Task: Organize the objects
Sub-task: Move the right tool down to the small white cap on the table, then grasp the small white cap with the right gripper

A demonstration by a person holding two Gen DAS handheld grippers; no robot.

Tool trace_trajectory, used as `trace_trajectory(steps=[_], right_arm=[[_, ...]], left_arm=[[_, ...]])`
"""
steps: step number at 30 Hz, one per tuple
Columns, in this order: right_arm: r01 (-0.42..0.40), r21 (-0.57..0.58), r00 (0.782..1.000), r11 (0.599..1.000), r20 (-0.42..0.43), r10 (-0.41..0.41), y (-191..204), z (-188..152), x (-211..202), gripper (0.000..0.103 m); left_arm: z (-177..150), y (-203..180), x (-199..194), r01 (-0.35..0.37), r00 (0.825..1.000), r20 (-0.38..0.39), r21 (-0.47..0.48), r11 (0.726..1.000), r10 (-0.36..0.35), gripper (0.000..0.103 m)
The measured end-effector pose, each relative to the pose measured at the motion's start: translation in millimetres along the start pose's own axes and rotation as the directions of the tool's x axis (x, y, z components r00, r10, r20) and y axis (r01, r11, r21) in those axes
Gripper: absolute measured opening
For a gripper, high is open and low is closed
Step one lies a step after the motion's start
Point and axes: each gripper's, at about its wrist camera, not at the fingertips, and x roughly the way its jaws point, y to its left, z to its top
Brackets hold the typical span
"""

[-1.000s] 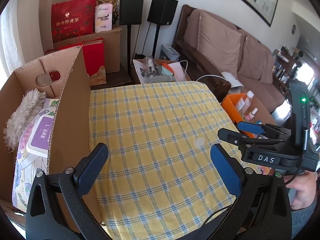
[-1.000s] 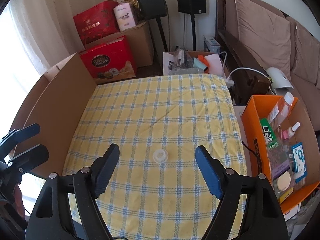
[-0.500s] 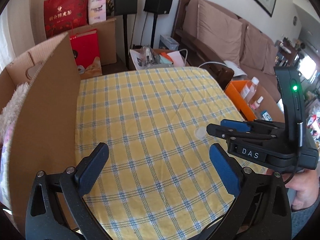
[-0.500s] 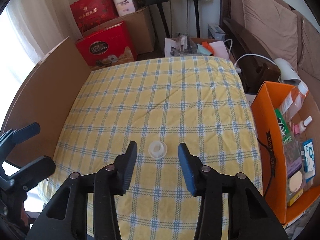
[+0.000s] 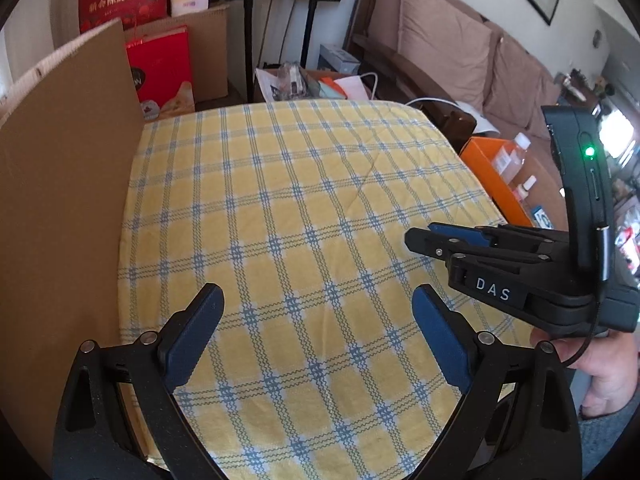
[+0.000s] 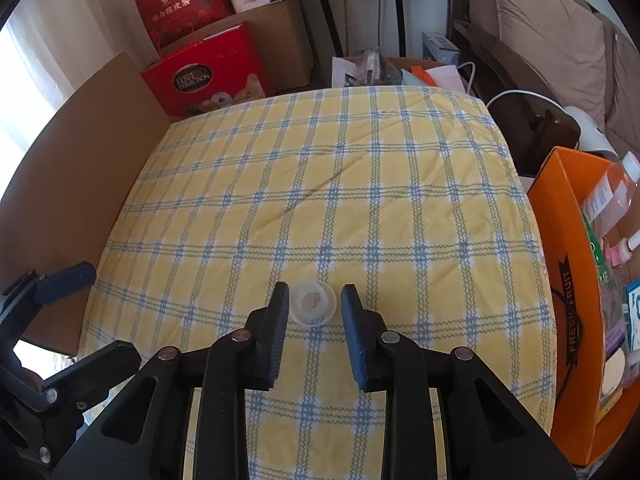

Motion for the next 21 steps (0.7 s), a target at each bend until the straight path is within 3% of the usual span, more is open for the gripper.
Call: trace_trajectory(steps=[5,7,13,16,21], right_arm=[[-0.016,-0.005,1.0,1.0,0.011,0.016,-0.4,-1.0,2.4,0.022],[-0.026,0.006,0.999,1.0,0.022,0.026,-1.8,-1.0,0.1,0.017],[-0.102,0.057,0.995,0.993,0.017,0.101,-6.2,1.2,-9.7,0.017],[-0.191,0.092,0.982,0.977,0.015,0.19,-7.4,3.2,-15.5,0.017],[-0.33,0.124,0.944,0.936,0.012,0.331,-1.4,6.3,-27.3,0.017]], left_arm=[[0.0,4.6,5.0,0.028,0.999,-0.017,-0.025,0.999,-0.028,0.093],[0.4,2.9,5.7,0.04,0.999,-0.018,-0.016,0.999,-0.04,0.092],[-0.9,-10.1,5.7,0.074,0.997,-0.01,0.034,0.997,-0.074,0.09],[-1.7,-16.4,3.6,0.105,0.994,-0.005,0.056,0.993,-0.105,0.083],[-1.2,-18.0,1.5,0.137,0.99,0.003,0.07,0.988,-0.138,0.062]])
